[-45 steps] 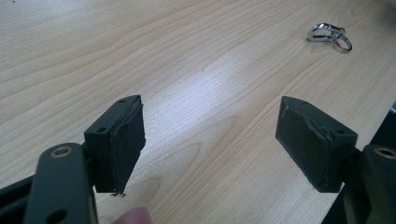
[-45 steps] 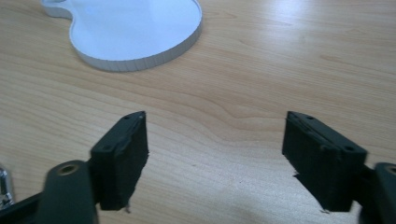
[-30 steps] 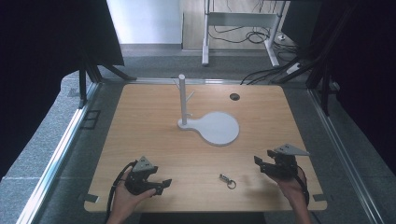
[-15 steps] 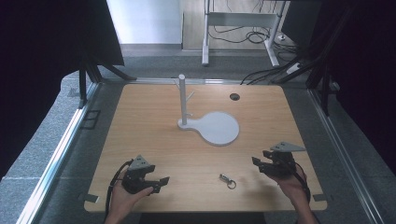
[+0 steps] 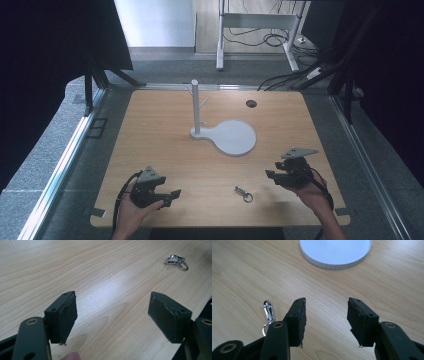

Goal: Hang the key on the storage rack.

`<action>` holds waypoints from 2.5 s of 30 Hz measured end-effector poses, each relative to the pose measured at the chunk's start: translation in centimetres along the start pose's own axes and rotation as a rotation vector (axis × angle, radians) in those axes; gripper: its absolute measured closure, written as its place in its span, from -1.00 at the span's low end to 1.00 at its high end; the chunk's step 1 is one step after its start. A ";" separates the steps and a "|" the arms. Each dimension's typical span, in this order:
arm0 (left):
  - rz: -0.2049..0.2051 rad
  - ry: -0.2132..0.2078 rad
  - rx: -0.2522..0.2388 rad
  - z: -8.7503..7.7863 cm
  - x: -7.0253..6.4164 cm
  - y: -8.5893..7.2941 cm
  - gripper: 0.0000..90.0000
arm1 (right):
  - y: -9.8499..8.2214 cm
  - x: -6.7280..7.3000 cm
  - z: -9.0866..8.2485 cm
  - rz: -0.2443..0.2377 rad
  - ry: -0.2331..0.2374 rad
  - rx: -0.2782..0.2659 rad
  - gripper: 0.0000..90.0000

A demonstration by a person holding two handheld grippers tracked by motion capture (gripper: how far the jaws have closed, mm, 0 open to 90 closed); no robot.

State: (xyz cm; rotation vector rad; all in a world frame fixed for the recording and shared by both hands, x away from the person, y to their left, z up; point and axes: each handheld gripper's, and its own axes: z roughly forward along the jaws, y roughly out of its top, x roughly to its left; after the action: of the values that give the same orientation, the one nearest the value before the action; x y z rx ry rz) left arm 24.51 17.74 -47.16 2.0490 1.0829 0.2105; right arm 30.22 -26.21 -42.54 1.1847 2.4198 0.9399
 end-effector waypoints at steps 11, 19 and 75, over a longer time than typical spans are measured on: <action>0.011 -0.002 0.008 0.1 0.0 0.0 -0.47 | 1.7 2.1 0.8 -0.075 0.054 0.062 0.13; 0.011 -0.008 0.006 0.0 0.0 -0.1 -0.47 | 2.5 3.6 1.6 -0.115 0.079 0.097 0.14; 0.014 -0.024 0.005 -0.1 0.0 -0.1 -0.47 | 1.2 8.0 8.3 -0.239 0.117 0.406 0.59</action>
State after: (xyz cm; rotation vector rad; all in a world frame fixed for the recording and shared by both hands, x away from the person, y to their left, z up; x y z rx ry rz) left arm 24.44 17.83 -47.15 2.0594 1.0560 0.1900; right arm 30.18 -15.88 -47.71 0.9445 2.8596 0.4712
